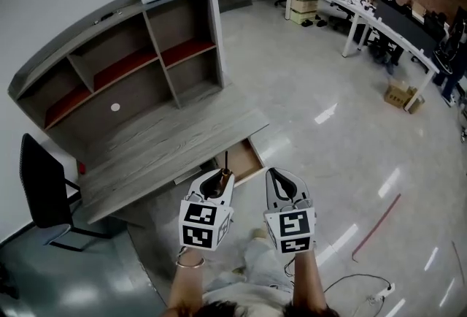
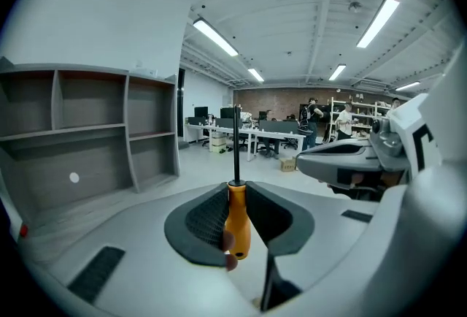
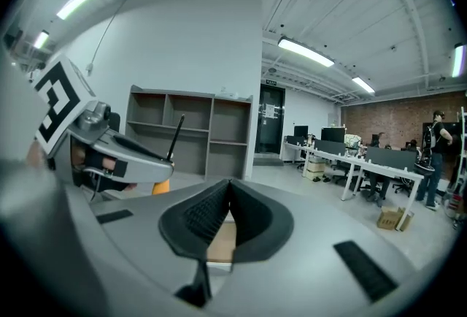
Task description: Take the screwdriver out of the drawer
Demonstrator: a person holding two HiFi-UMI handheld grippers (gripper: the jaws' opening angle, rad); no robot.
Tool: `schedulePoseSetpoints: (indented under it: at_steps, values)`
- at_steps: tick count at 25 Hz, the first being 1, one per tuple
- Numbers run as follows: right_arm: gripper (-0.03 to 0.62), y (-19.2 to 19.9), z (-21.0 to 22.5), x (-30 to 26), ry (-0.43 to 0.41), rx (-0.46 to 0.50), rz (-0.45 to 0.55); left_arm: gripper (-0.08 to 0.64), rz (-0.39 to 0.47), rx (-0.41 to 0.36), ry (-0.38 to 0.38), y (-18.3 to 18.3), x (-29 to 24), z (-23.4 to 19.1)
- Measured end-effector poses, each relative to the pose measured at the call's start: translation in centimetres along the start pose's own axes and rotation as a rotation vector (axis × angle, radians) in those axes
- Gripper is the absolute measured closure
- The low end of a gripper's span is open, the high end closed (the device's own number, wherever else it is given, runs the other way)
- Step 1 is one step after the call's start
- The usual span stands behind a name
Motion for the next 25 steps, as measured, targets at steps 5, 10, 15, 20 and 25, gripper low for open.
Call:
schedulePoseSetpoints:
  at_steps: [5,10,15,20,25]
  values:
    - [0.566,-1.4,-1.4,2.2,0.009,0.021,0.03,0.477,0.044,-0.015,0.001,-1.0,3.1,0.4]
    - [0.566,-2.3,-2.5,4.4,0.025,0.047,0.049,0.477,0.082,-0.022,0.009,-1.6,6.1,1.1]
    - [0.566,-3.4,-3.7,6.4,0.034,0.067,0.081,0.477,0.113,-0.027,0.01,-1.6,8.5,1.6]
    - [0.566,-3.5,-5.0,7.9,0.026,0.084,0.083,0.477,0.131,-0.026,0.01,-1.4,10.5,2.1]
    - [0.566,-3.3,-5.9,9.5,0.023,0.093,0.09,0.477,0.152,-0.022,0.01,-1.1,12.4,3.0]
Point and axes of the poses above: the fingertips, and each gripper's own axes: x backward along the fingers, z to its right, y out of its underside, the point moved 1 cm from there along x, backward along the fingers, and after that the axes turned 4 degrees about -z, right-handed, at the moved point
